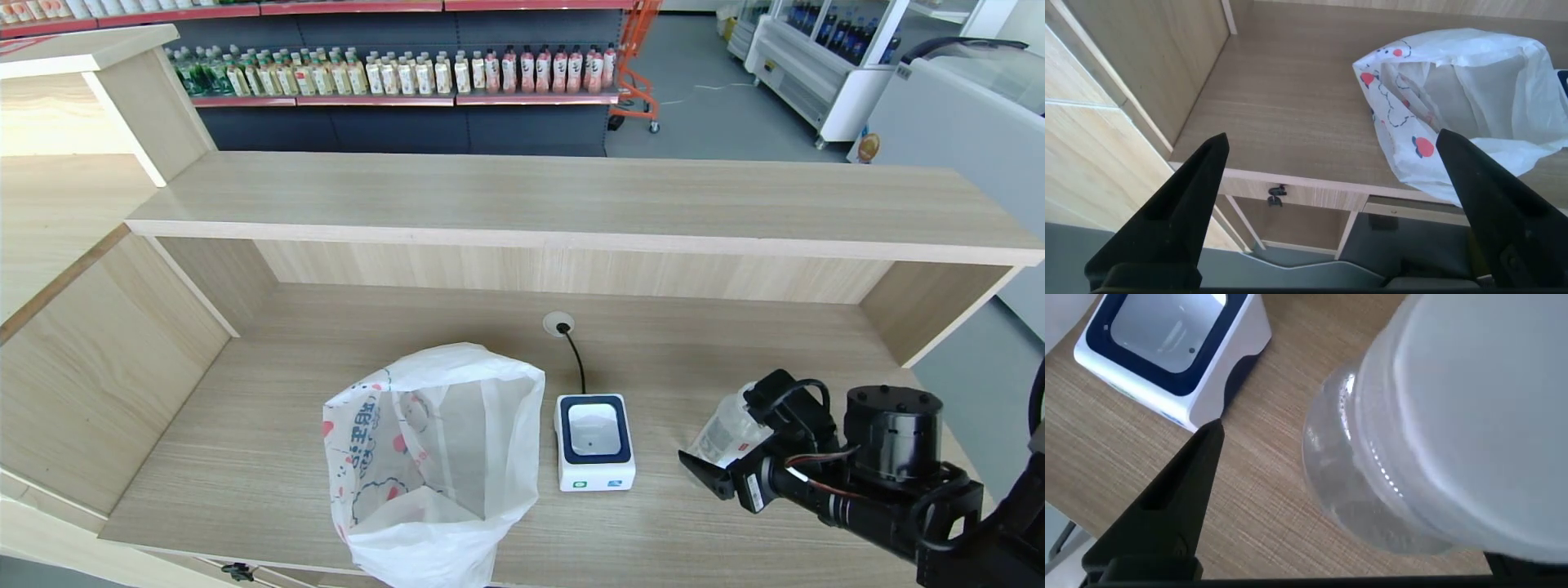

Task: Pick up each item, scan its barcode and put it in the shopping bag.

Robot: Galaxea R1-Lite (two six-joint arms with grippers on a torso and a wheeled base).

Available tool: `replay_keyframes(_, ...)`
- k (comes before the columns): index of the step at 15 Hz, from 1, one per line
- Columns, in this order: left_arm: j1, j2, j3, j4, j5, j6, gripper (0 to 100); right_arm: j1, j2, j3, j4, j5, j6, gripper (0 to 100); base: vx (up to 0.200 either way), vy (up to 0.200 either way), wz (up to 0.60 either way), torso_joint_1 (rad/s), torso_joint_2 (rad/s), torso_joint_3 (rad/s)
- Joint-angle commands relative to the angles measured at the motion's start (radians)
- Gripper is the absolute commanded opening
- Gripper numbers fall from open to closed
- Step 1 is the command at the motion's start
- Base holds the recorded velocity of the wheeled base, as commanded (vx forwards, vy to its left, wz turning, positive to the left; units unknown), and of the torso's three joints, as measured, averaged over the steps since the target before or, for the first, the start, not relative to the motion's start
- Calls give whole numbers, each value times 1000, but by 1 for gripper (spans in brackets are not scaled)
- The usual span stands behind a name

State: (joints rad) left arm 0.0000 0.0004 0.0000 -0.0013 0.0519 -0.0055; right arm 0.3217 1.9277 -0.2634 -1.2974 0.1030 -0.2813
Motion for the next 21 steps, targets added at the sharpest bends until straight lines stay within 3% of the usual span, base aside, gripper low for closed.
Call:
replay_keyframes(1,0,0,0,0,0,-1,100,2,60,-7,-36,0,-18,100,0,0,0,0,0,0)
replay_keyframes(13,0,0,0,0,0,-1,100,16,157,-56,-226,20,28,100,0,0,0,0,0,0)
replay_keyframes(14,0,0,0,0,0,-1,100,16,155,-54,-230,20,30,0,0,0,0,0,0,0)
replay_keyframes(21,0,0,0,0,0,-1,100,2,105,-46,-235,41,30,0,0,0,0,0,0,0)
